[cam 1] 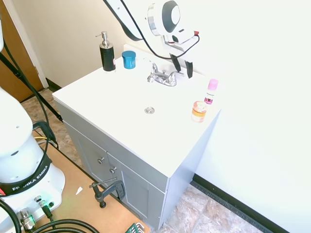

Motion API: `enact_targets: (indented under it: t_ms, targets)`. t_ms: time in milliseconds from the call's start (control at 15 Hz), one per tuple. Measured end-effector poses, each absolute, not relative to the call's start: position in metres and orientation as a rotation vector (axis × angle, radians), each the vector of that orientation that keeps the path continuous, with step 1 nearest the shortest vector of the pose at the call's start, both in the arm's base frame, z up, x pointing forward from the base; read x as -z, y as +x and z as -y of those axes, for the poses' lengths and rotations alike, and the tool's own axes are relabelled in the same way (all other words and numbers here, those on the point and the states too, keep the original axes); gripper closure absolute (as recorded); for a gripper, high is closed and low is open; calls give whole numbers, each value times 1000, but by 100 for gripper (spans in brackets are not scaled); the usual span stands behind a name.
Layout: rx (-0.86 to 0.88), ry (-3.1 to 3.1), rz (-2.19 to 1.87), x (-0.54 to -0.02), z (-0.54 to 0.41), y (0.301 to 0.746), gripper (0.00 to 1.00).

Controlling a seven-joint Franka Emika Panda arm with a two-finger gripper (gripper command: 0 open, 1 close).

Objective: Turn on the cold water

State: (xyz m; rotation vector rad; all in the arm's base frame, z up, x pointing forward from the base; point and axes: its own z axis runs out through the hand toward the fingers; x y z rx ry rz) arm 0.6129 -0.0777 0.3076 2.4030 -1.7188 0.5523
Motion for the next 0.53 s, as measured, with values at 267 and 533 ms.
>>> enact_targets:
  t_ms: [267, 533]
  targets:
    - [-528, 2404, 1710, -307, 79, 612, 0]
    - [-512, 2407, 1701, -307, 79, 607, 0]
